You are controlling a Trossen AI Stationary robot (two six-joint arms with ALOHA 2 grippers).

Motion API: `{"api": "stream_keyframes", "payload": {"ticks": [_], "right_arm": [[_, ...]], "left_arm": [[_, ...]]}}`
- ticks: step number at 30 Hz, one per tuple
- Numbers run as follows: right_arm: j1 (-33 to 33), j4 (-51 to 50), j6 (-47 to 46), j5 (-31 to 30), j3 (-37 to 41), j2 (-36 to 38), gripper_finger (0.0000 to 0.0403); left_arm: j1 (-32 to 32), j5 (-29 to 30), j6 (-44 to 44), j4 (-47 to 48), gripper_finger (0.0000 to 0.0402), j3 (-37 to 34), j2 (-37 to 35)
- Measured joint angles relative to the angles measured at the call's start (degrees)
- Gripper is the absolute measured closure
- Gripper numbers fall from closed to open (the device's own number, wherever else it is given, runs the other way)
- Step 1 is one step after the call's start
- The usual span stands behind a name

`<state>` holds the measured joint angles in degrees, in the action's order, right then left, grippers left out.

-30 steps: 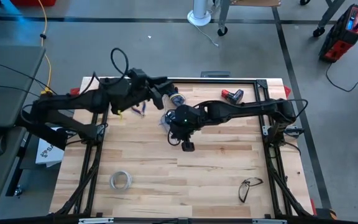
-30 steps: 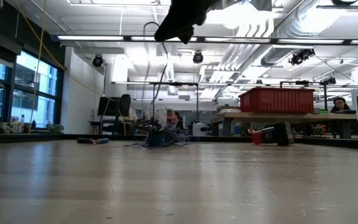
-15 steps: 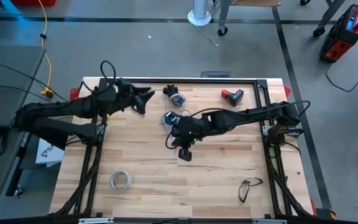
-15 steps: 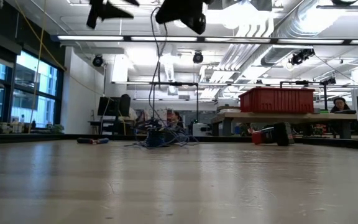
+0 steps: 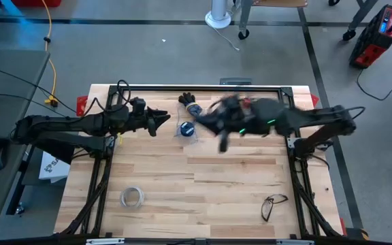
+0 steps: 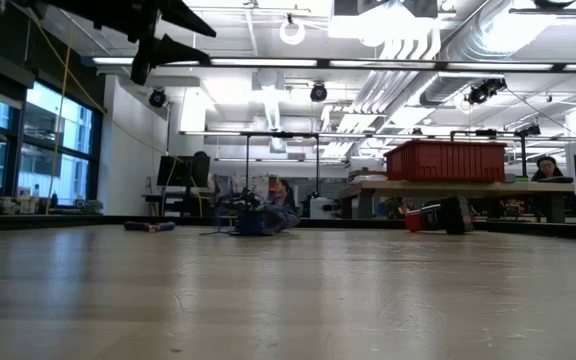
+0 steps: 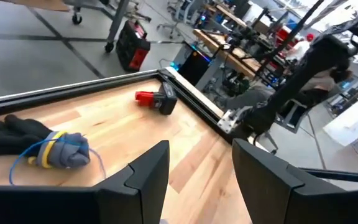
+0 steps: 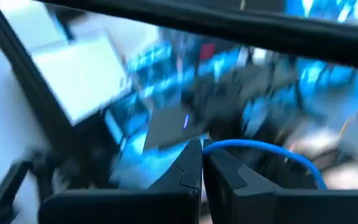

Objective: Coil cords
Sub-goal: Uncoil the blue wire from the black spool

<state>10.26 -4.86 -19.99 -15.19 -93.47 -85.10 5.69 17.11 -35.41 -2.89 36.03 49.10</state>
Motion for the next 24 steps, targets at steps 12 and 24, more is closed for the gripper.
{"api": "stream_keyframes", "payload": {"ticks": [12,24], "right_arm": [[-0.24,16.81,21.26,-6.29,-0.06,12.5,0.0403],[-0.25,29.36,32.59,-6.7,-0.87,14.78,0.0403]], "left_arm": [[-0.21,-0.32,1.1,0.62,0.0231,0.04,1.6],[-4.04,-3.68,-1.8,0.67,0.0231,0.04,10.78]]}}
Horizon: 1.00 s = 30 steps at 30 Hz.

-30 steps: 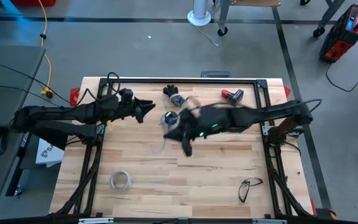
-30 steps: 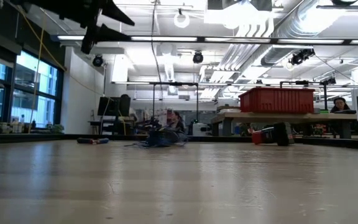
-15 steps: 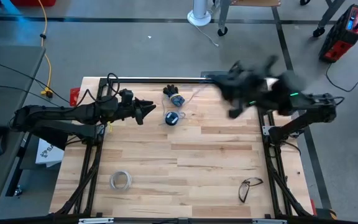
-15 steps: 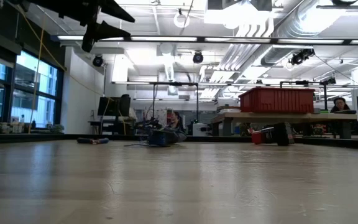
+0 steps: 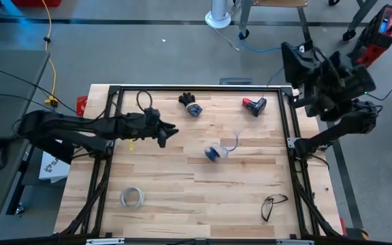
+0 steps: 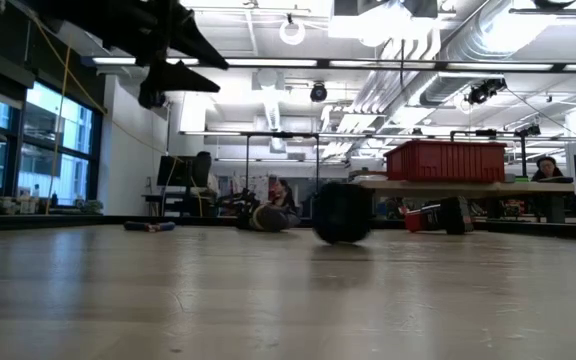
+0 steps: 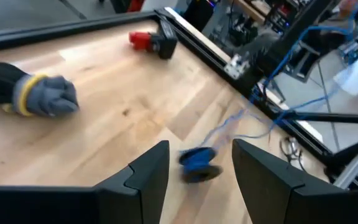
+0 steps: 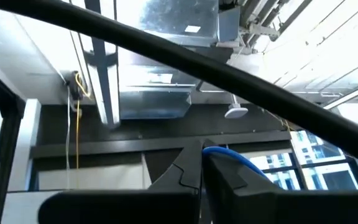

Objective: Coil cords
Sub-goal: Uncoil the blue wire from the black spool

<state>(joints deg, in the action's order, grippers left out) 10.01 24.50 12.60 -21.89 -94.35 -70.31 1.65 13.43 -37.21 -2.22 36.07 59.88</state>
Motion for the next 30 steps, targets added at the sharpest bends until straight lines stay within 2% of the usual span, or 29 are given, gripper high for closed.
{"api": "stream_keyframes", "payload": {"ticks": [6,10,14,19,24,30], "right_arm": [[-0.01,-1.6,3.83,0.07,-7.43,-2.66,0.0403],[0.0,-12.46,4.31,-1.3,-13.24,-4.35,0.0403],[0.0,-21.41,3.2,-5.09,-17.2,-6.45,0.0403],[0.0,-22.78,1.98,-0.05,-20.6,-8.53,0.0403],[0.0,-26.24,2.93,0.9,-20.72,-10.39,0.0403],[0.4,-29.59,1.4,0.87,-20.85,-10.09,0.0403]], "left_arm": [[-1.5,-2.07,0.39,-8.32,0.0231,0.0,4.66],[-1.72,-2.22,-0.08,-13.91,0.0231,0.0,6.71],[-1.7,-5.08,0.15,-17.86,0.0231,0.0,8.36],[-1.72,-8.36,-1.59,-26.14,0.0231,-0.02,8.95],[-1.68,-7.26,-0.02,-36.66,0.0231,0.14,8.87],[-1.66,-5.53,4.6,-32.4,0.0231,4.42,9.64]]}}
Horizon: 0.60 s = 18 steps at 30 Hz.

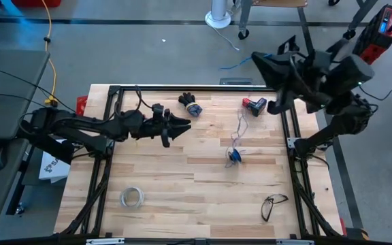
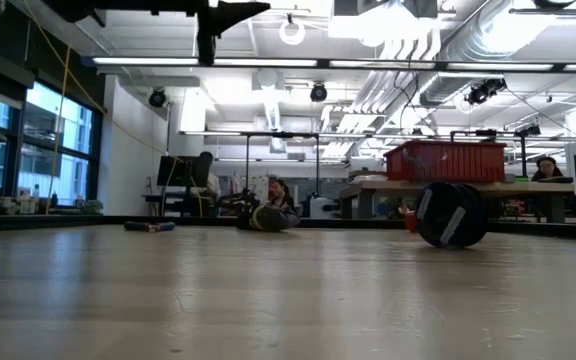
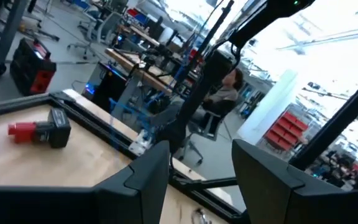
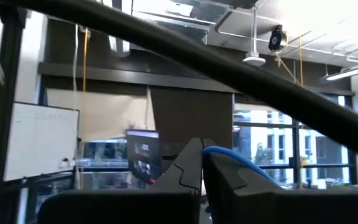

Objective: Coil cords
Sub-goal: Uncoil the blue wire from the black spool

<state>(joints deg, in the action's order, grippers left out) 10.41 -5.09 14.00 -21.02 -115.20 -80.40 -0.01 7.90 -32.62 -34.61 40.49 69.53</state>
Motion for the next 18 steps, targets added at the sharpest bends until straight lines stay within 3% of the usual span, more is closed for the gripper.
{"api": "stream_keyframes", "payload": {"ticks": [6,13,18], "right_arm": [[0.89,0.35,0.12,0.56,0.11,-0.3,0.0403],[0.9,0.51,-1.07,3.81,0.09,-0.22,0.0403],[0.88,0.57,-1.64,5.28,0.09,-0.13,0.0403]], "left_arm": [[0.96,-0.96,4.7,3.4,0.0231,4.62,3.47],[4.69,-9.33,4.57,4.29,0.0231,9.52,13.28],[5.74,-8.95,7.68,3.91,0.0231,15.75,21.54]]}}
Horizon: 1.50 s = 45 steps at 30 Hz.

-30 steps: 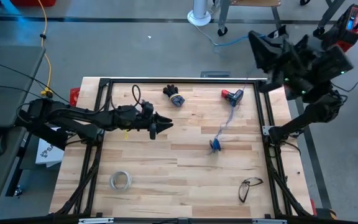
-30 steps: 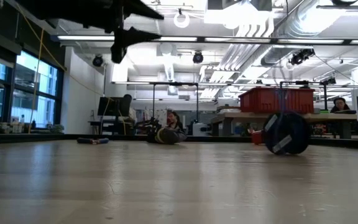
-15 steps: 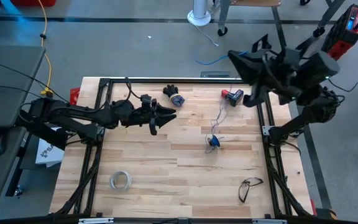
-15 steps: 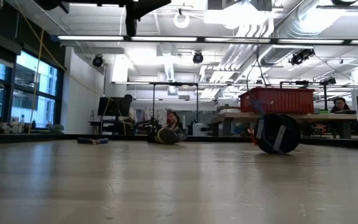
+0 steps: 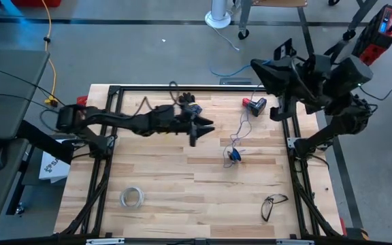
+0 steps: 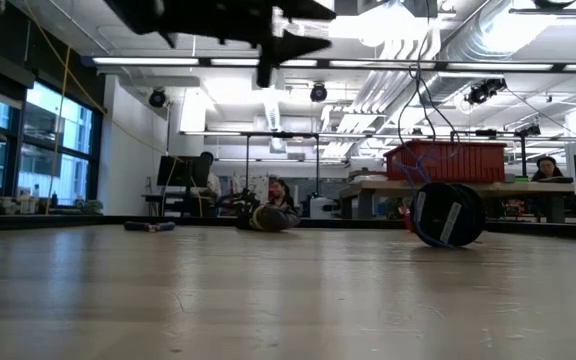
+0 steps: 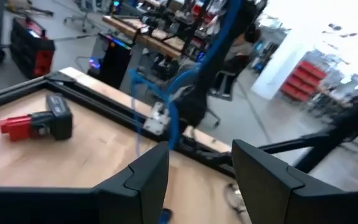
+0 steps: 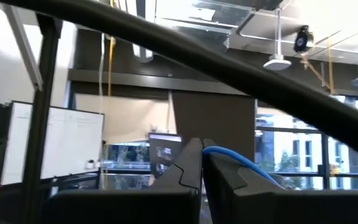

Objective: Coil cords
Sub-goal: Uncoil the blue wire from the black spool

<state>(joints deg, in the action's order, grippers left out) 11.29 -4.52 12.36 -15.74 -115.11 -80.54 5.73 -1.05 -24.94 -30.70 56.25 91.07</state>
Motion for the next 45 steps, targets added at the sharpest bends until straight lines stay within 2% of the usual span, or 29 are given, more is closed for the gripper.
{"api": "stream_keyframes", "payload": {"ticks": [4,8,14,18,22,28,33,40,45], "right_arm": [[0.0,-0.51,-0.96,2.07,0.0,-0.1,0.0403],[0.0,-1.44,-0.44,1.32,0.0,-0.07,0.0403],[0.0,-1.66,-0.33,0.98,0.0,-0.04,0.0403],[0.02,-2.18,-0.32,0.99,0.0,-0.06,0.0403],[0.0,-2.14,-0.34,1.03,0.0,-0.1,0.0403],[0.02,-3.08,-0.52,1.23,0.0,-0.1,0.0403],[0.0,-3.03,-0.84,1.21,0.0,-0.08,0.0403],[0.0,-3.05,-1.42,1.3,0.0,-0.1,0.0403],[0.02,-3.32,-1.4,1.35,0.0,-0.1,0.0403]], "left_arm": [[1.29,-0.48,0.16,0.18,0.0231,5.98,6.38],[1.85,-3.57,0.12,-0.62,0.0231,12.09,8.63],[0.79,-5.13,13.65,2.28,0.0231,16.26,8.63],[0.53,-5.76,18.87,4.13,0.0231,18.16,11.2],[-0.2,-3.0,21.53,3.64,0.0231,21.19,14.1],[-0.51,-4.51,22.78,4.14,0.0231,26.47,18.37],[-0.73,-3.15,23.7,4.57,0.0231,29.83,21.95],[-0.67,-0.12,26.5,9.37,0.0233,31.66,23.08],[-1.12,0.49,27.0,12.95,0.0237,31.71,20.84]]}}
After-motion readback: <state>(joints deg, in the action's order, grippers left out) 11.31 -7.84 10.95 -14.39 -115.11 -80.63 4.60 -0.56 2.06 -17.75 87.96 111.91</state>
